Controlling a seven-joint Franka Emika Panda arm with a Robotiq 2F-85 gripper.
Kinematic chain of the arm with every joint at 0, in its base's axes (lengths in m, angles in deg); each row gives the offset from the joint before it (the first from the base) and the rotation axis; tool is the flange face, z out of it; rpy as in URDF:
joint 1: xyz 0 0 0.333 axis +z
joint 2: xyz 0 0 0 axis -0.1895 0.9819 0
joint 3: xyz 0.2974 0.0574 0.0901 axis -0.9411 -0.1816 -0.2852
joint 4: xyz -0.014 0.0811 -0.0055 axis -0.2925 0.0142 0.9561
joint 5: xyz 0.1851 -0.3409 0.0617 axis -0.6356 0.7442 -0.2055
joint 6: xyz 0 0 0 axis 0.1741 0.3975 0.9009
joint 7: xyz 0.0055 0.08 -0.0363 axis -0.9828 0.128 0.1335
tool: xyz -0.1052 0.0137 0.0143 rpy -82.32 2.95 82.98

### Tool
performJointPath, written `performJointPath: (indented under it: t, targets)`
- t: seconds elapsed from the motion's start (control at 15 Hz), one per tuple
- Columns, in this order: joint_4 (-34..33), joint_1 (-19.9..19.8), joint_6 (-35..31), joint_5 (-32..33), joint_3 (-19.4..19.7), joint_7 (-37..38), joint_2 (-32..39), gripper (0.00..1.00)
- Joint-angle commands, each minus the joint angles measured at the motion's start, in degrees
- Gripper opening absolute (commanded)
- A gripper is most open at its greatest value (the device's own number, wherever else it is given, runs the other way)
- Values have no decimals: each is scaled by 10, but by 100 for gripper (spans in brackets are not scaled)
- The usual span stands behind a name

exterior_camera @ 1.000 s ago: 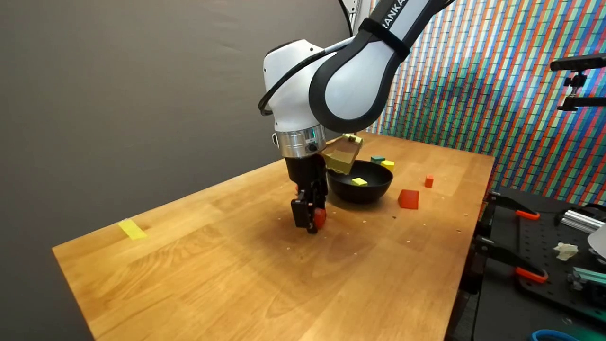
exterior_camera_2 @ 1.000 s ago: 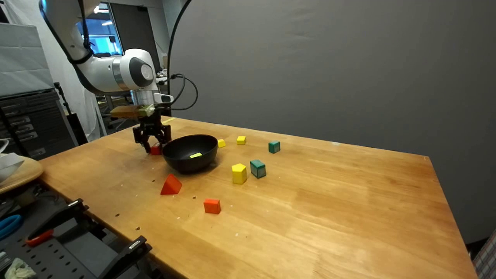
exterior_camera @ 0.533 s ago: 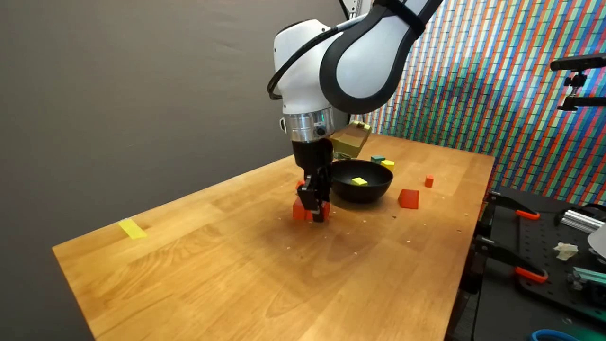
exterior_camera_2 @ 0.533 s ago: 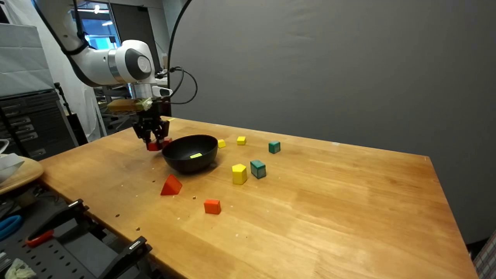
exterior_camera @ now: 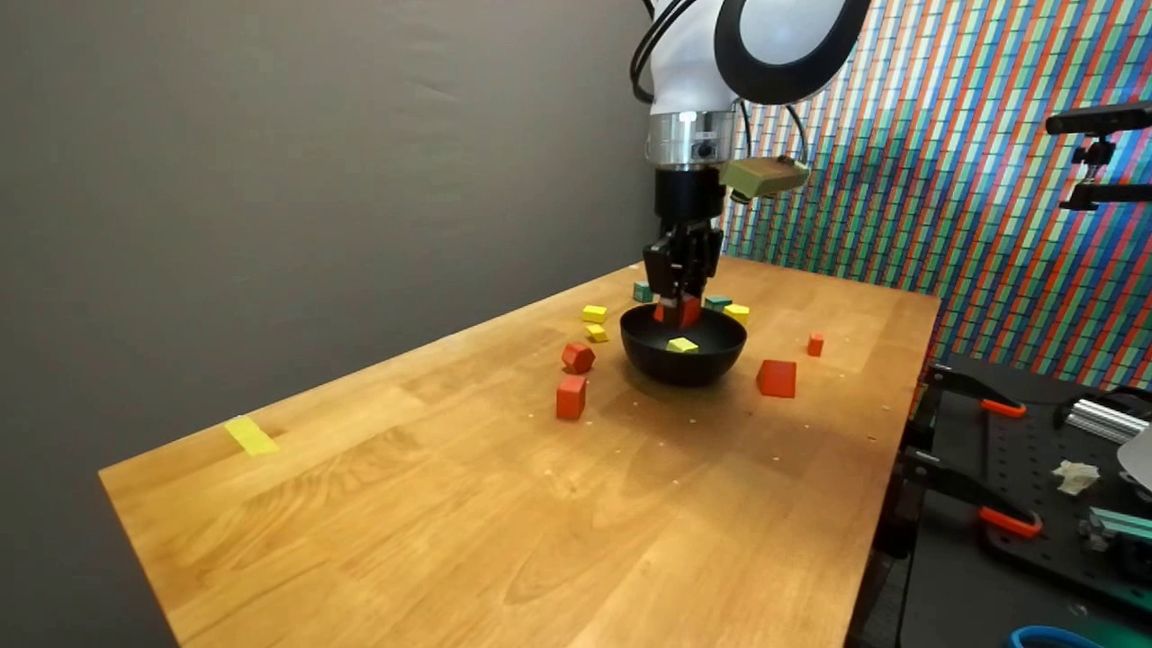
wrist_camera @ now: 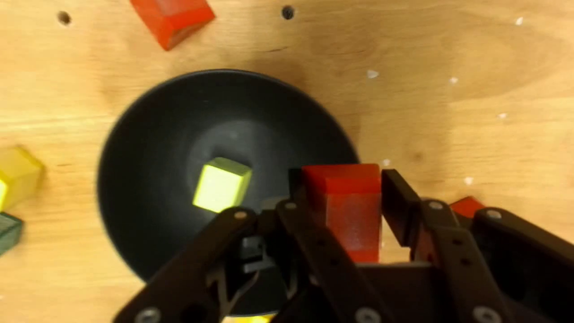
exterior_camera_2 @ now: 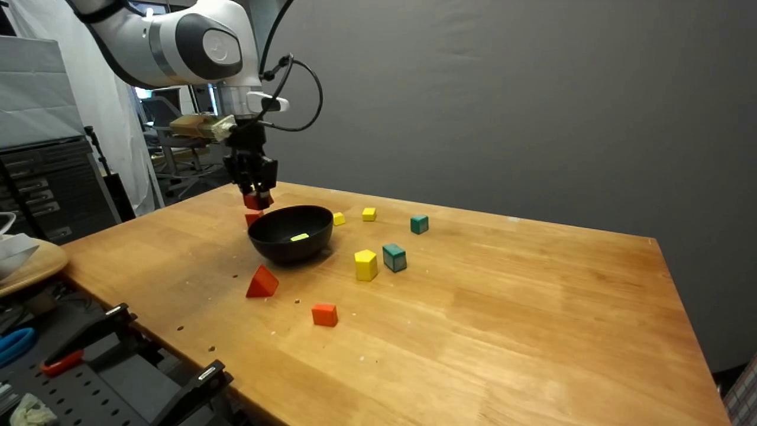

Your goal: Put all the toy blocks into the bowl.

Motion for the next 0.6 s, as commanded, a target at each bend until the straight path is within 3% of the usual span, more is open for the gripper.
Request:
performJointPath:
  t: [0.0, 0.2, 0.53]
  targets:
    - [16, -40, -10, -27, 21, -3, -28, 20]
    - [-15, -63, 7, -48, 25, -29, 0, 20]
    - [-48, -85, 12, -145, 3, -107, 55, 20]
